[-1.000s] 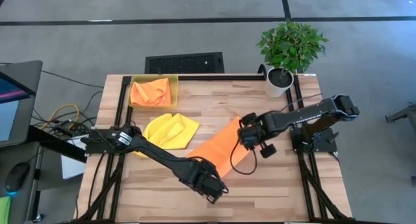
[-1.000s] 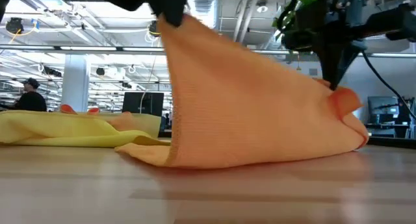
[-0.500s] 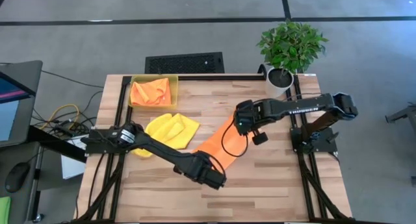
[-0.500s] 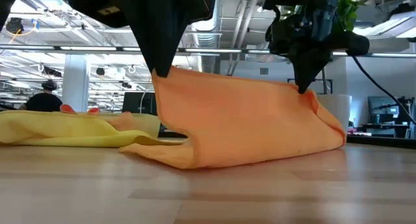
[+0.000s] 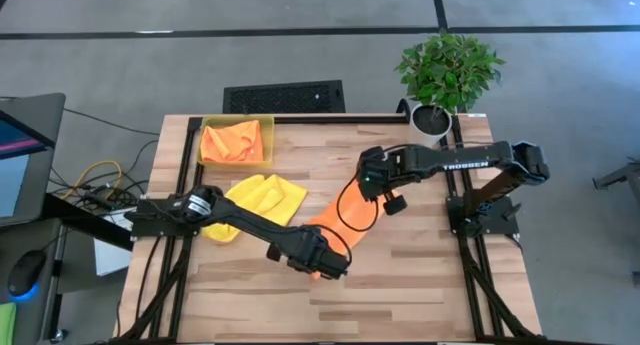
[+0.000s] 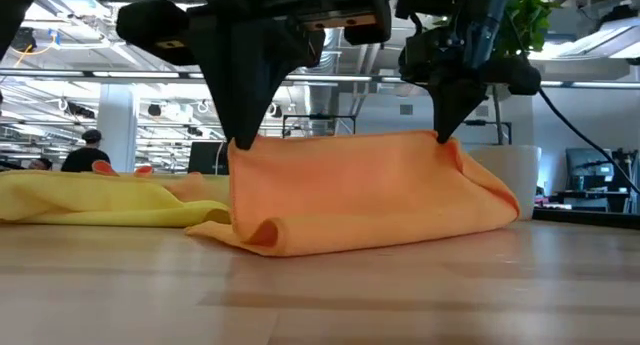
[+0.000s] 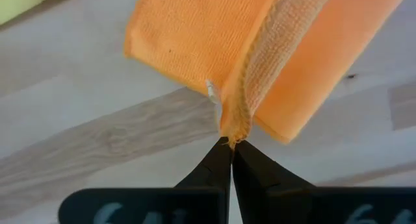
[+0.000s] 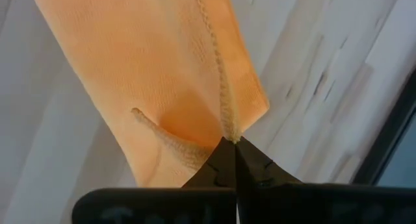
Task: Fold microfiber towels
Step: Fold the orange microfiber cloth
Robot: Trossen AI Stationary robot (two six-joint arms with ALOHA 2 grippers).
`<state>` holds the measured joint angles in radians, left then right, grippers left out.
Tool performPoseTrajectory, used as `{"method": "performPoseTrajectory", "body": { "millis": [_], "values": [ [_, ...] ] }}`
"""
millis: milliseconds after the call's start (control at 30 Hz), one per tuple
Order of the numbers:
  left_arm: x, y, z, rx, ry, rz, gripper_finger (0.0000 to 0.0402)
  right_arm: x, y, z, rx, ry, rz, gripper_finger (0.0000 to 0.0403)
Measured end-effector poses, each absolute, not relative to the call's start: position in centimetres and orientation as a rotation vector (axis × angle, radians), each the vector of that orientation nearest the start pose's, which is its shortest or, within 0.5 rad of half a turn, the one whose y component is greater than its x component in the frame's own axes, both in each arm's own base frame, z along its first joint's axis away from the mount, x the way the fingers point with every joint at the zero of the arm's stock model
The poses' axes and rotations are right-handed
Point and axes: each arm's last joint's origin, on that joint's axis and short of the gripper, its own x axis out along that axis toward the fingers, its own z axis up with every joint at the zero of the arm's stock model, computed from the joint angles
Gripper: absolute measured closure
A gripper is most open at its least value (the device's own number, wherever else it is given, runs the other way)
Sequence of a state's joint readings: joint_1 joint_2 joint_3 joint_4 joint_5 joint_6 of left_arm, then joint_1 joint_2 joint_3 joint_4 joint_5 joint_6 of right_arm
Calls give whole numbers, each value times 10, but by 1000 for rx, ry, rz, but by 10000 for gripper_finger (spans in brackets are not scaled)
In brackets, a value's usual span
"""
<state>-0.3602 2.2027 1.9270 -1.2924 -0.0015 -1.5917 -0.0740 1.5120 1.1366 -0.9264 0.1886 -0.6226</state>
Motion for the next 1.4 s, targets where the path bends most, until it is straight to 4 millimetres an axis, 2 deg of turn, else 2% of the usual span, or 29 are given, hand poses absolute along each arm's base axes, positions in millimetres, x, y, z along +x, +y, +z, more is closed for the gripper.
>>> {"method": "performPoseTrajectory", "body": {
  "millis": [200, 433, 667, 867, 1000, 1100, 1200, 1400],
  "values": [
    [403, -144, 211, -958, 1340, 962, 401, 278, -35, 240, -584, 1341, 168, 391],
    [405, -139, 211, -938, 1285, 997, 389, 277, -46, 240, -548, 1342, 148, 357],
    [406, -136, 209, -937, 1285, 1009, 331, 278, -52, 241, -509, 1309, 149, 313],
    [405, -135, 208, -927, 1295, 1022, 267, 283, -53, 242, -517, 1260, 127, 250],
    [404, -135, 208, -910, 1308, 1026, 238, 284, -53, 243, -517, 1248, 119, 214],
    [405, -136, 210, -887, 1318, 983, 229, 282, -51, 243, -514, 1262, 131, 197],
    [411, -144, 214, -830, 1293, 837, 228, 276, -45, 248, -504, 1268, 158, 188],
    [420, -171, 217, -744, 1215, 572, 228, 255, -27, 260, -368, 1258, 378, 188]
  ]
}}
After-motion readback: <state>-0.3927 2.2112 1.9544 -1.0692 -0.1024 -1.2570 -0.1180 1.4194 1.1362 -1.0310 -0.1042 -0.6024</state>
